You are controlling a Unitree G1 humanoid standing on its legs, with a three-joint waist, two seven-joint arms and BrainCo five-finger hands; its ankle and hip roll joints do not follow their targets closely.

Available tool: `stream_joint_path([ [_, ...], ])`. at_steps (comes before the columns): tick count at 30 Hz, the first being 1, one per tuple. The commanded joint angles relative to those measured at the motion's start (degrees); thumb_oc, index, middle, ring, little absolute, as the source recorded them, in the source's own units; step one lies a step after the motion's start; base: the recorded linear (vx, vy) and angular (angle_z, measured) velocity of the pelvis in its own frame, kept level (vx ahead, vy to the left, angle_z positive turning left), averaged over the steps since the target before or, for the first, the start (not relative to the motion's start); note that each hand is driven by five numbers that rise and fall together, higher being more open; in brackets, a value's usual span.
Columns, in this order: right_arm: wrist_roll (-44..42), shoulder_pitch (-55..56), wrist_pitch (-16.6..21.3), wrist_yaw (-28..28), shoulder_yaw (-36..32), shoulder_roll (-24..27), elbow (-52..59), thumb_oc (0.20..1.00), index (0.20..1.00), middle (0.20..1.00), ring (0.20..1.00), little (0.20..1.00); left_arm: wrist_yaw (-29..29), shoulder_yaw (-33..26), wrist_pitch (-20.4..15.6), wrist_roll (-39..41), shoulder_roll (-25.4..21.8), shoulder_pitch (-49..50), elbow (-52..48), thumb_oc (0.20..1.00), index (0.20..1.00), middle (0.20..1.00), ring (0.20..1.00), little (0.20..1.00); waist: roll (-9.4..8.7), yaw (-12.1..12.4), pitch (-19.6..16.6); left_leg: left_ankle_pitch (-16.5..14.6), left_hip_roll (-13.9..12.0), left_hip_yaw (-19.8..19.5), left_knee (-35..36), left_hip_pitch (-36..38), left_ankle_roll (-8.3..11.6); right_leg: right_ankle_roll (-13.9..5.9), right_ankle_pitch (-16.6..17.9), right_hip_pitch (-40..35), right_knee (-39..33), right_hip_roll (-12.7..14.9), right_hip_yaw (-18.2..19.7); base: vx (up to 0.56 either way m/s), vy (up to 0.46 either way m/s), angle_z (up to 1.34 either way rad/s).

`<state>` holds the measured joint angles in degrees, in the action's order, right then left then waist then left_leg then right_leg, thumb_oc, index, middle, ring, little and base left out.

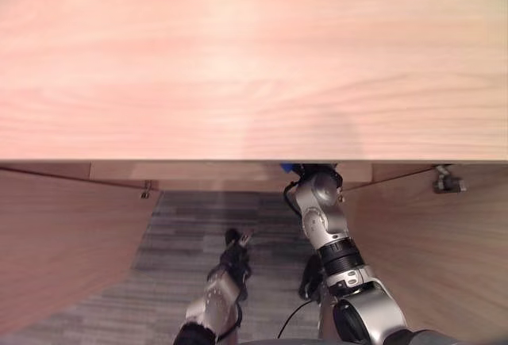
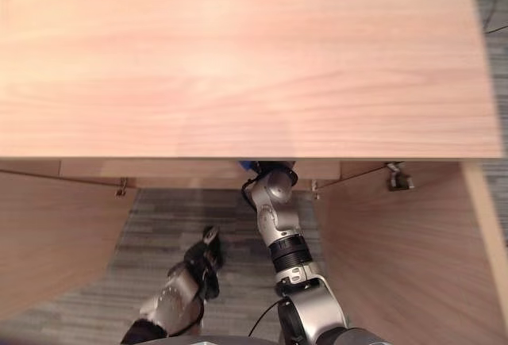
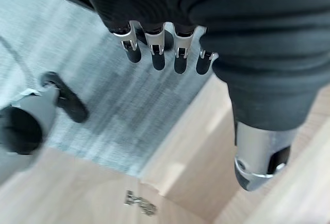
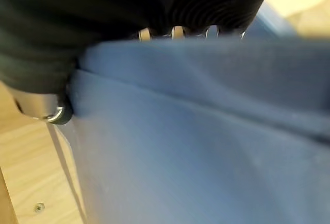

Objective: Put the empty folder in the office cabinet

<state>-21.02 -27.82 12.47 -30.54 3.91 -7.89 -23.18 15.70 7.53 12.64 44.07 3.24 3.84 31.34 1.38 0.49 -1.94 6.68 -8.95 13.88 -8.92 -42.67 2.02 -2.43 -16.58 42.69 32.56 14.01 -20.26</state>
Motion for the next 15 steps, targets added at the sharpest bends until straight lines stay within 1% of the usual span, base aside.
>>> stream_joint_path([
  [1,-0.07,-2.08,-1.39,8.97,-0.22,-5.71,-1.95,0.200,0.200,0.200,0.200,0.200,-0.61,-2.37,-0.01,2.32,9.18,-0.73,8.57,1.000,1.000,1.000,1.000,1.000,1.51,0.83,0.39,-2.32,0.90,-0.02,4.19,13.50,2.94,-1.19,11.66,-10.80,-21.38,-4.54,-1.00,0.09,-0.143,-0.01],
  [2,-0.05,-0.65,-1.47,9.91,-0.52,-5.27,-2.87,0.200,0.200,0.200,0.200,0.200,-0.84,-3.34,0.04,2.19,9.18,0.28,10.00,1.000,1.000,1.000,1.000,1.000,1.77,0.91,0.50,-0.25,0.42,0.32,7.73,17.65,3.99,-0.72,13.04,-14.92,-25.25,-5.94,-2.08,0.08,-0.140,0.03],
  [4,-0.21,0.76,-2.05,11.09,-0.94,-4.65,-3.91,0.200,0.200,0.200,0.200,0.200,-0.39,-5.18,0.37,2.06,8.79,1.21,11.77,1.000,1.000,1.000,1.000,1.000,1.33,1.17,-0.83,0.76,0.29,-0.04,9.60,20.41,4.76,-0.27,14.65,-18.12,-28.90,-7.44,-2.47,0.06,-0.101,0.08],
  [5,-0.24,0.94,-2.03,11.15,-0.87,-4.70,-3.89,0.200,0.200,0.200,0.200,0.200,-0.52,-5.30,0.35,1.98,8.75,1.24,11.94,1.000,1.000,1.000,1.000,1.000,1.38,1.14,-0.57,0.92,0.22,-0.02,10.03,21.08,4.85,-0.24,15.06,-18.97,-29.77,-7.73,-2.54,0.10,-0.105,0.08],
  [6,0.02,2.41,-2.56,11.47,-0.14,-4.39,-5.24,0.200,0.200,0.200,0.200,0.200,-0.27,-6.97,0.76,1.67,9.31,3.03,12.89,1.000,1.000,1.000,1.000,1.000,0.16,1.79,-1.14,-2.97,1.37,-1.11,7.62,24.97,4.63,0.24,16.99,-23.72,-33.82,-8.41,-2.17,0.07,-0.094,0.08],
  [8,-0.19,5.71,-3.28,12.24,1.03,-4.03,-5.17,0.200,0.200,0.200,0.200,0.200,-0.41,-8.13,0.84,0.89,9.57,4.73,14.22,1.000,1.000,1.000,1.000,1.000,-1.12,1.95,-1.13,-9.21,3.21,-1.67,3.02,28.82,3.74,0.44,18.38,-27.59,-36.08,-7.81,-1.88,0.04,-0.086,0.21],
  [9,-0.15,6.87,-3.51,12.53,1.12,-3.97,-5.27,0.200,0.200,0.200,0.200,0.200,-0.03,-8.34,1.03,0.48,9.57,5.61,14.27,1.000,1.000,1.000,1.000,1.000,-1.43,2.09,-1.44,-11.05,4.00,-2.38,1.51,30.92,3.57,0.30,18.65,-29.12,-36.86,-7.78,-2.27,0.03,-0.039,0.25],
  [10,0.02,7.59,-3.57,12.55,1.19,-3.94,-5.73,0.200,0.200,0.200,0.200,0.200,0.32,-8.46,1.22,-0.05,9.42,6.22,15.09,1.000,1.000,1.000,1.000,1.000,-1.54,2.04,-2.19,-11.64,4.86,-3.02,1.14,32.55,3.32,0.37,18.77,-29.95,-37.46,-8.14,-1.91,0.02,0.001,0.12],
  [11,-0.17,8.71,-3.64,13.00,1.03,-4.07,-6.06,0.200,0.200,0.200,0.200,0.200,0.40,-8.61,1.70,-0.59,9.40,6.84,16.02,1.000,1.000,1.000,1.000,1.000,-1.01,1.74,-2.80,-12.18,5.43,-2.50,2.66,35.37,3.00,0.21,18.29,-31.21,-37.56,-8.60,-2.09,0.03,0.052,0.02],
  [12,-0.24,10.01,-3.67,13.40,0.69,-4.19,-5.98,0.200,0.200,0.200,0.200,0.200,0.59,-8.45,2.12,-1.23,9.36,7.31,17.34,1.000,1.000,1.000,1.000,1.000,-0.43,1.31,-3.58,-11.76,5.41,-1.10,5.42,37.18,2.76,0.09,18.06,-31.96,-37.56,-9.05,-2.48,0.02,0.054,0.10],
  [13,-0.24,10.30,-3.65,13.44,0.82,-4.16,-5.91,0.200,0.200,0.200,0.200,0.200,0.49,-8.46,2.10,-1.31,9.39,7.47,17.44,1.000,1.000,1.000,1.000,1.000,-0.33,1.34,-3.54,-11.39,5.45,-1.02,6.37,37.95,2.79,0.04,17.97,-32.28,-37.56,-9.11,-2.47,0.02,0.119,0.29],
  [14,-0.31,12.55,-4.20,14.01,0.60,-4.01,-5.41,0.200,0.200,0.200,0.200,0.200,0.15,-8.39,2.85,-2.32,9.13,7.86,18.98,1.000,1.000,1.000,1.000,1.000,0.66,0.92,-4.67,-9.52,5.39,0.14,11.93,40.87,2.59,-0.28,17.42,-33.77,-37.56,-9.53,-2.79,0.02,0.088,0.37],
  [15,-0.32,12.75,-4.22,14.02,0.70,-3.98,-5.34,0.200,0.200,0.200,0.200,0.200,0.07,-8.41,2.84,-2.39,9.15,7.96,19.04,1.000,1.000,1.000,1.000,1.000,0.75,0.89,-4.66,-9.16,5.43,0.16,12.67,41.39,2.60,-0.32,17.36,-33.96,-37.56,-9.57,-2.81,0.01,0.087,0.35],
])
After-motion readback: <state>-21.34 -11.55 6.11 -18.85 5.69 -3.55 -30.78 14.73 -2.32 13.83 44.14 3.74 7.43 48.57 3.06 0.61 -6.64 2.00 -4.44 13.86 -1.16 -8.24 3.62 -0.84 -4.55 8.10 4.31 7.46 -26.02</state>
